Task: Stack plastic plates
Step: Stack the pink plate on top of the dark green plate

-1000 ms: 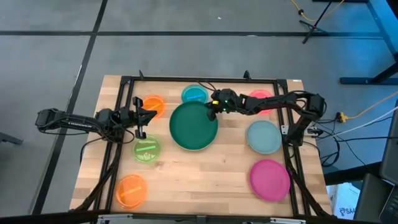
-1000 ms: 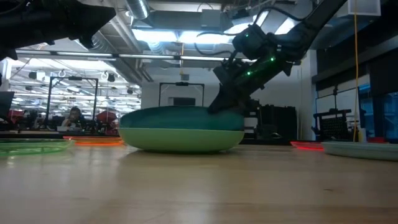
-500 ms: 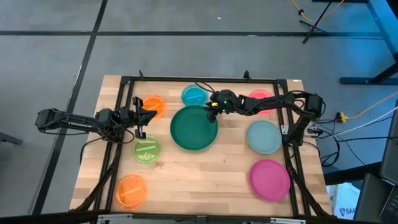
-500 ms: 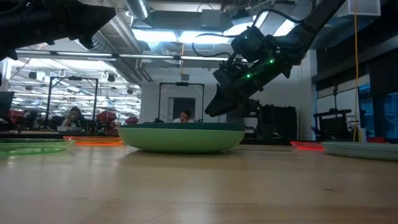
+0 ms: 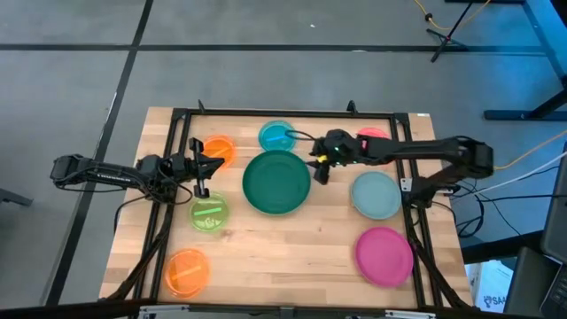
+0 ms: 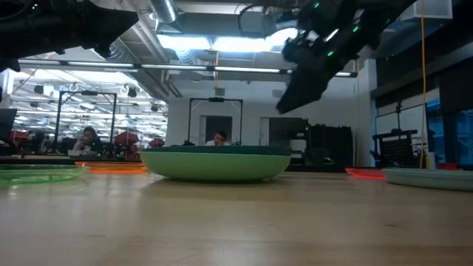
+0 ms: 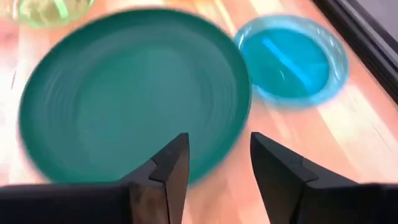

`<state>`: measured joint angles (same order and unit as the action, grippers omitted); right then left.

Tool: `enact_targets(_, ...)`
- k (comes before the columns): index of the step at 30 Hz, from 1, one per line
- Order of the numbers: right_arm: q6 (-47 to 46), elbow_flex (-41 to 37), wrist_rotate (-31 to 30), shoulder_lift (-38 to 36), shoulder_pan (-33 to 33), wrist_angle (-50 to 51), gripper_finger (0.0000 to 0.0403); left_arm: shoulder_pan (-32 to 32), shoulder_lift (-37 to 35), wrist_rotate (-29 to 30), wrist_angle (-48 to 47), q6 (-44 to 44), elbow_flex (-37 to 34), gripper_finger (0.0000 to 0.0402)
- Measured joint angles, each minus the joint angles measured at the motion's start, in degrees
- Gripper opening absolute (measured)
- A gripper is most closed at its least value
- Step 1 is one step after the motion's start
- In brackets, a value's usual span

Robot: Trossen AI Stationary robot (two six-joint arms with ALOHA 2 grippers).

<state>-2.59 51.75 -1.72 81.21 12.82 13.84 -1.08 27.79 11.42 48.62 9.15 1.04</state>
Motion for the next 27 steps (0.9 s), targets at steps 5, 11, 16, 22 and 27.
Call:
enact_targets(5, -3.6, 0.0, -3.4, -5.0, -3.8, 12.9, 0.0161, 0.0, 0.0, 0.1, -0.1, 0.0, 0.0, 0.0014)
enact_targets(11, -11.1, 0.0, -3.4, -6.1, -11.0, 21.7, 0.0161, 0.0, 0.0, 0.5, -0.1, 0.0, 0.0, 0.0014)
enact_targets(16, -20.3, 0.0, -9.0, -6.1, -17.7, 28.5, 0.0161, 0.0, 0.0, 1.4, -0.1, 0.0, 0.0, 0.0014)
enact_targets(22, -31.8, 0.0, -11.6, -5.9, -25.0, 35.3, 0.0161, 0.0, 0.0, 1.4, -0.1, -0.1, 0.0, 0.0014)
enact_targets(27, -36.5, 0.0, -4.0, -5.9, -30.7, 40.9, 0.0161, 0.0, 0.0, 1.4, -0.1, -1.0, 0.0, 0.0014)
